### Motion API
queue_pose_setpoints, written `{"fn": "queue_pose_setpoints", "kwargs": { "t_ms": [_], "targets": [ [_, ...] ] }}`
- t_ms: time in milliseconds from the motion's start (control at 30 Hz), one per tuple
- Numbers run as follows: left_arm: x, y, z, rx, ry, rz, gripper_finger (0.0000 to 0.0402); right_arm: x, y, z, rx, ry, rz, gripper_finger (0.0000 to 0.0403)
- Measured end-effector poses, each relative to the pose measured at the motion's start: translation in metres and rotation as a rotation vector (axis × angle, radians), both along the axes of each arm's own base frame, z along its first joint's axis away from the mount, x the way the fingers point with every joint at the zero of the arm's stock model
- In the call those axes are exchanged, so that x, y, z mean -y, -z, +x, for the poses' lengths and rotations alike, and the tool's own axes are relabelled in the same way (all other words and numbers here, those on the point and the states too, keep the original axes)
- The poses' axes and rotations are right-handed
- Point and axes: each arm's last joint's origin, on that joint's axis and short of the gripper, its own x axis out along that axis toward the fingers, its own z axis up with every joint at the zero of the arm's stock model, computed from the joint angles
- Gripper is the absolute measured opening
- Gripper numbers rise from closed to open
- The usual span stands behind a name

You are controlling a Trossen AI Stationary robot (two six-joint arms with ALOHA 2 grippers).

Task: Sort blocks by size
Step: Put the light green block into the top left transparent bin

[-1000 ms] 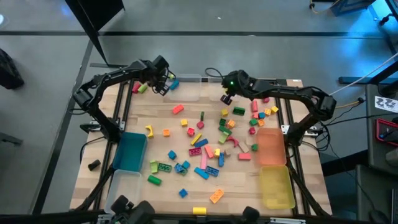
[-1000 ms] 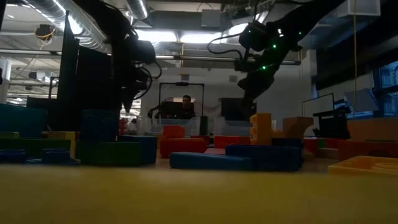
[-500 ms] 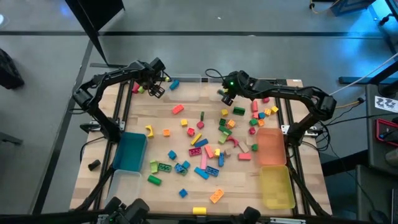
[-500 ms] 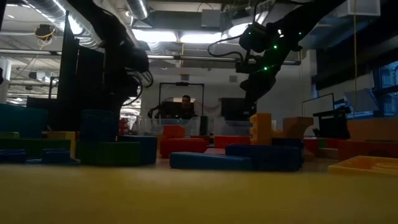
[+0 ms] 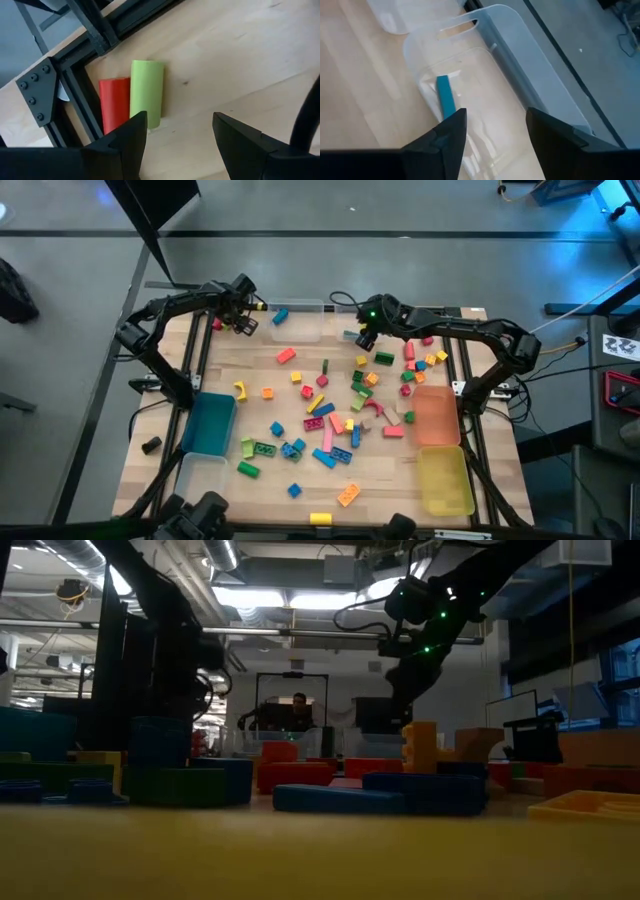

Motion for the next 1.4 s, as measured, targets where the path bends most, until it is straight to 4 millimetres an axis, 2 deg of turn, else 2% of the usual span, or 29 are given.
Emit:
{"fn": "queue_pose_setpoints", "kwargs": {
  "t_ms": [200,933,1233,1400],
  "targets": [
    [0.002,0.011,-0.007,-0.006,-0.013,-0.008,0.021,0.0,0.0,0.001,0.01,-0.015,0.014,0.0206],
    [-0.004,0.011,-0.004,0.063,-0.024,0.04,0.0209,-0.001,0.0,0.001,0.014,-0.021,0.02,0.0207],
    [-0.015,-0.002,0.001,0.079,0.056,0.099,0.0209,-0.001,0.0,0.001,0.014,-0.022,0.02,0.0207],
    [-0.025,-0.005,-0.007,0.075,0.074,0.13,0.0209,-0.001,0.0,0.001,0.015,-0.024,0.022,0.0207]
  ]
}}
